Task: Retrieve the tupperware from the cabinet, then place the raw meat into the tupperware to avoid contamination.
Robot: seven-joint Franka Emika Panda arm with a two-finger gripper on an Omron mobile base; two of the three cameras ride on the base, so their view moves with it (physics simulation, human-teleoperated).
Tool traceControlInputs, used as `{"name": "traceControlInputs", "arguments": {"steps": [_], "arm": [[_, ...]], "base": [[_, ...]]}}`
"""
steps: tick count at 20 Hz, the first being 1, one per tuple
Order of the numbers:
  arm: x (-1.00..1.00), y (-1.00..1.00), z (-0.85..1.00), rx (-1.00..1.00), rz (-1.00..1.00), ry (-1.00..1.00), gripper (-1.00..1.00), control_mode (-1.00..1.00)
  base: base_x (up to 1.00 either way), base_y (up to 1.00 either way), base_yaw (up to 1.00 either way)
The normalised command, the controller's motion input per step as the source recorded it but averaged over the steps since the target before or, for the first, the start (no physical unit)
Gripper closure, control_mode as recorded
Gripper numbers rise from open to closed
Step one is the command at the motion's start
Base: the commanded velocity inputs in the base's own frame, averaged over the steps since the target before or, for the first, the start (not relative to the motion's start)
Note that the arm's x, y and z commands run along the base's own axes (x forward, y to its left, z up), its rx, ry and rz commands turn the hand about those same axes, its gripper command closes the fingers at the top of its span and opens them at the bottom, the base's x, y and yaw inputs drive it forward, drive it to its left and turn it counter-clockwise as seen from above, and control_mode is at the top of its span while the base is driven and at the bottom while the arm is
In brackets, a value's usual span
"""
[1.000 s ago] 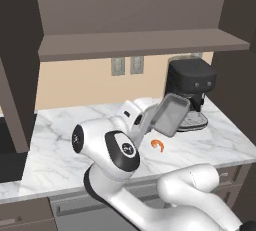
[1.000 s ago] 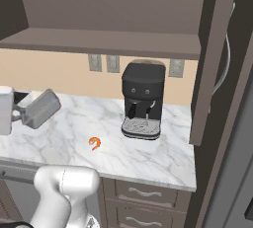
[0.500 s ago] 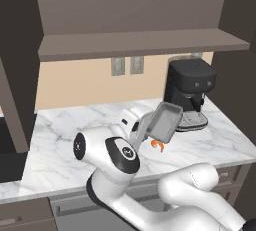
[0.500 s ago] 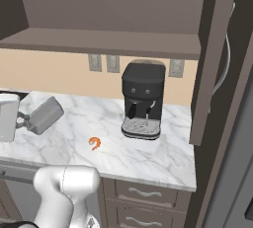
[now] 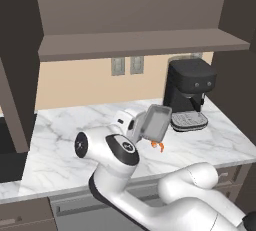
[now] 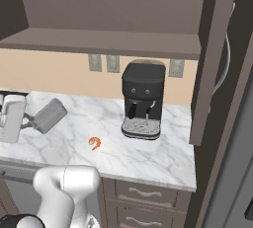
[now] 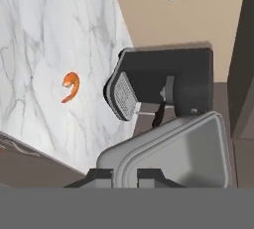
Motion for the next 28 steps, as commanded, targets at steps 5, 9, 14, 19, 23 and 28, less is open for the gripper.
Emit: {"name": "traceControlInputs", "arguments": {"steps": [5,9,14,19,23,28], "arm": [[0.24,0.08,-0.25,0.02,0.07,0.1,1.0,-1.0],[0.2,0.05,-0.16,0.03,0.09,0.04,1.0,-1.0],[0.11,0.02,-0.12,0.03,0.12,0.03,1.0,-1.0],[0.03,0.01,-0.16,0.05,0.1,0.01,1.0,-1.0],[0.06,0.0,-0.23,0.15,0.08,0.03,1.0,-1.0],[0.1,0.0,-0.19,0.17,0.08,0.06,1.0,-1.0]], "base": [[0.0,0.0,0.0],[0.0,0.0,0.0],[0.0,0.0,0.0],[0.0,0.0,0.0],[0.0,0.0,0.0],[0.0,0.0,0.0]]}}
